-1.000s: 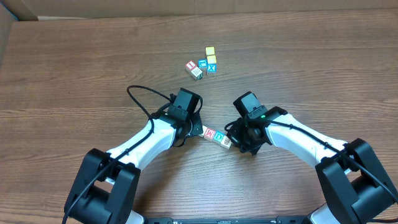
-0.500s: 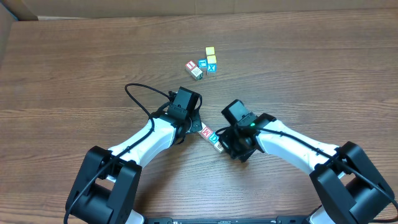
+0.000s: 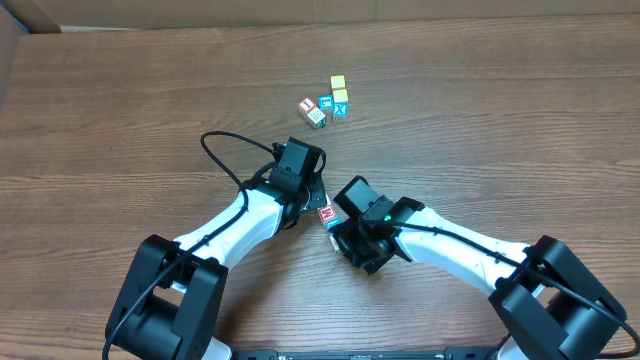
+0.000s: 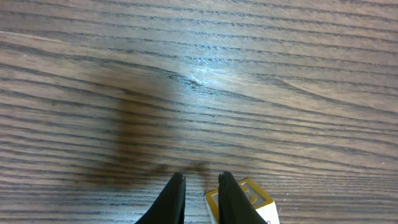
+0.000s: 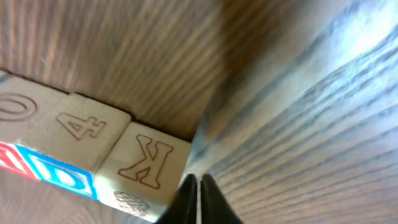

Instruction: Flip 4 blocks

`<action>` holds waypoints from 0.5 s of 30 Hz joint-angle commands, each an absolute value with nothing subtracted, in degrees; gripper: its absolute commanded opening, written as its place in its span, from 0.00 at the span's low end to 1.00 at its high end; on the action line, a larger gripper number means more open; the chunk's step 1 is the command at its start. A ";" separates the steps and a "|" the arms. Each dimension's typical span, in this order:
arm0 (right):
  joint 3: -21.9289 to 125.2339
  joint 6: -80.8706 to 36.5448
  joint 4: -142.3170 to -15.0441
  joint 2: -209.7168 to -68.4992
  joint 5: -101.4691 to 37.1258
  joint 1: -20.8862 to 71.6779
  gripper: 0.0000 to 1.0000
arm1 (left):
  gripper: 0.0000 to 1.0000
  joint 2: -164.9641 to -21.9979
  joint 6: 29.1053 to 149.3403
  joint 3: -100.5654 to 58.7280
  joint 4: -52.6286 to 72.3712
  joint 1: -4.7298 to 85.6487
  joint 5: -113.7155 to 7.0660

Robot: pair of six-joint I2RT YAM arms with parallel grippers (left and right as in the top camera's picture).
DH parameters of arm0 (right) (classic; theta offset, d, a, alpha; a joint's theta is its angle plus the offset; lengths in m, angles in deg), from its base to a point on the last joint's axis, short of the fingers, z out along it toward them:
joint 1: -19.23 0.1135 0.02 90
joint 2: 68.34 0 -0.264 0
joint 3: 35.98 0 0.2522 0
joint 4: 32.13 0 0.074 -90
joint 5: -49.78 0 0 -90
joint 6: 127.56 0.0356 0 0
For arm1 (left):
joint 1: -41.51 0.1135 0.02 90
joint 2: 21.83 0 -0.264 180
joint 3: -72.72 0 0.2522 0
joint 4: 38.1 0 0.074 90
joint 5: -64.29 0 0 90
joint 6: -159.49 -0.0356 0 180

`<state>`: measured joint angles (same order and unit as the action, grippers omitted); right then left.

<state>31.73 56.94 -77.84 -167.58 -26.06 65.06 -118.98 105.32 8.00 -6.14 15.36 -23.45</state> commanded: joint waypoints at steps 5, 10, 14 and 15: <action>32.52 63.25 -74.93 -166.24 -30.19 66.80 0.12 | 0.13 -120.09 103.77 8.22 -4.94 14.15 -28.06; 32.52 64.81 -74.15 -166.24 -29.91 66.87 0.11 | 0.13 -120.09 103.77 8.22 -4.94 14.15 -28.06; 32.52 64.94 -73.12 -166.24 -29.95 67.13 0.13 | 0.13 -120.09 103.77 8.22 -4.94 14.15 -28.04; 32.52 64.96 -72.88 -166.24 -29.95 67.26 0.13 | 0.13 -120.09 103.77 8.22 -4.94 14.15 -28.04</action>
